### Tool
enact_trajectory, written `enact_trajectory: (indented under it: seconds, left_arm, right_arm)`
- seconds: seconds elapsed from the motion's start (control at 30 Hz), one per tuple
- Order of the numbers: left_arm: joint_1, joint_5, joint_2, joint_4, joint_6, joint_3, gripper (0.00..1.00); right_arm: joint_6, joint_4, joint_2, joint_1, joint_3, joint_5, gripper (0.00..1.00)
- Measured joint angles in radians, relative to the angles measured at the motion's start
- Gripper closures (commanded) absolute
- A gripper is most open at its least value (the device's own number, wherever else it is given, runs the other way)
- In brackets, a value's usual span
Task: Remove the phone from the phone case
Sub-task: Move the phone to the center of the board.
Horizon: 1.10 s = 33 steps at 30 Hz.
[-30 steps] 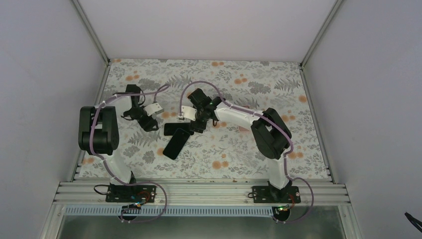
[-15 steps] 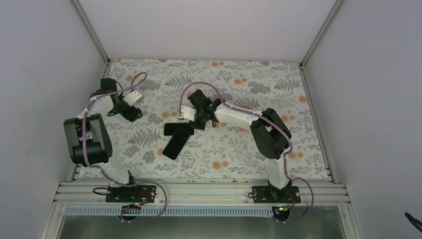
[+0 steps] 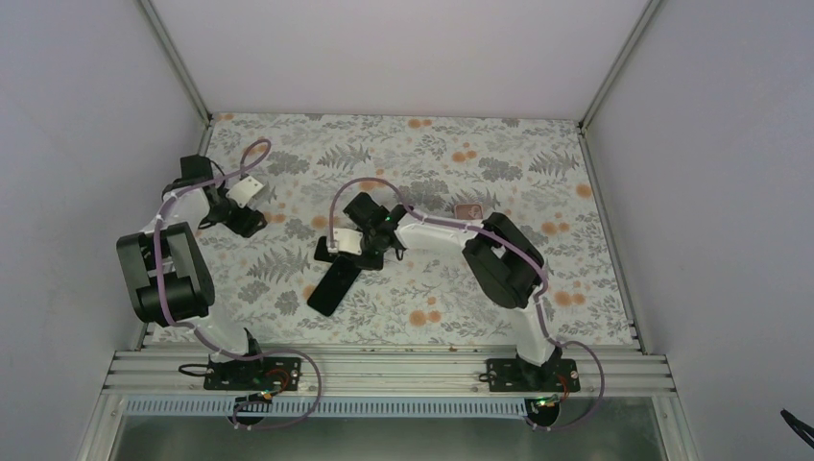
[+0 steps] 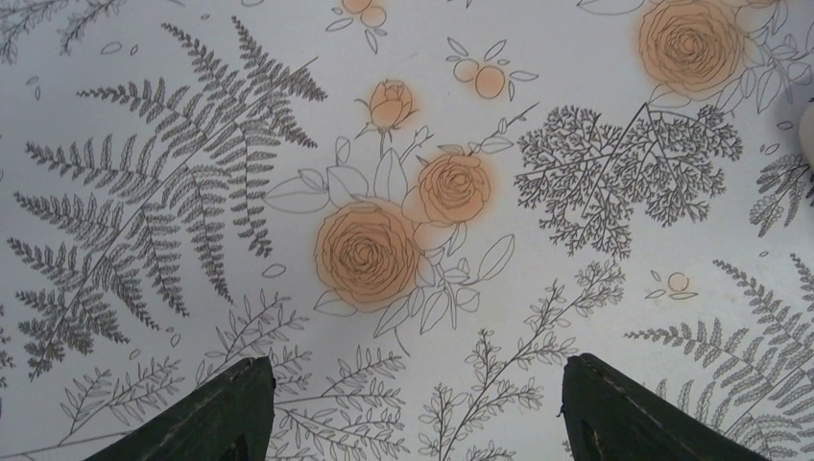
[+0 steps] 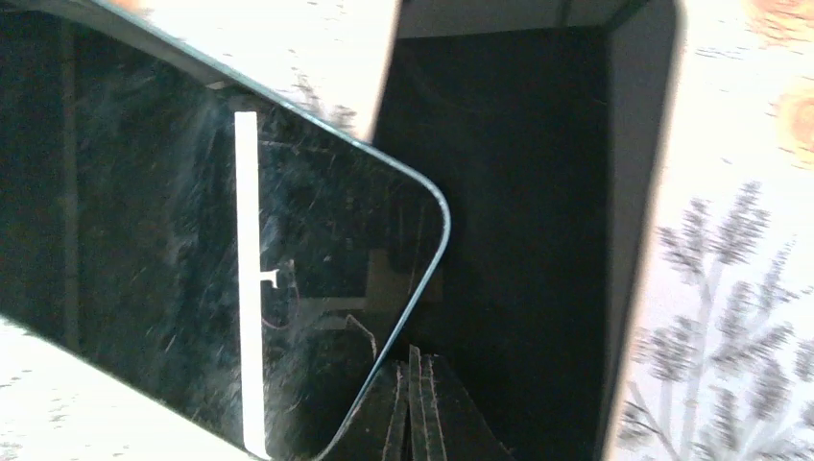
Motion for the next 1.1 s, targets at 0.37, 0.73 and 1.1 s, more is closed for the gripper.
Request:
enact_trajectory:
  seconds: [0.37,0.73,1.1]
  left_arm:
    - [0.036,0.009,-0.004,-0.002,0.008,-0.011,0.25]
    - [0.06,0.02,-0.004,-0.002,0.016,-0.011,0.25]
    - [0.079,0.04,-0.004,-0.002,0.021,-0.011,0.25]
  right_arm:
    - [-0.002,-0.107,-0.018,0.069,-0.008,-0.135,0.96]
    - [0.021,-0.112,-0.03,0.078,-0.008,-0.124,0.37]
    - [0.069,-0.047,-0.081,0.051,-0.04,0.049,0.17]
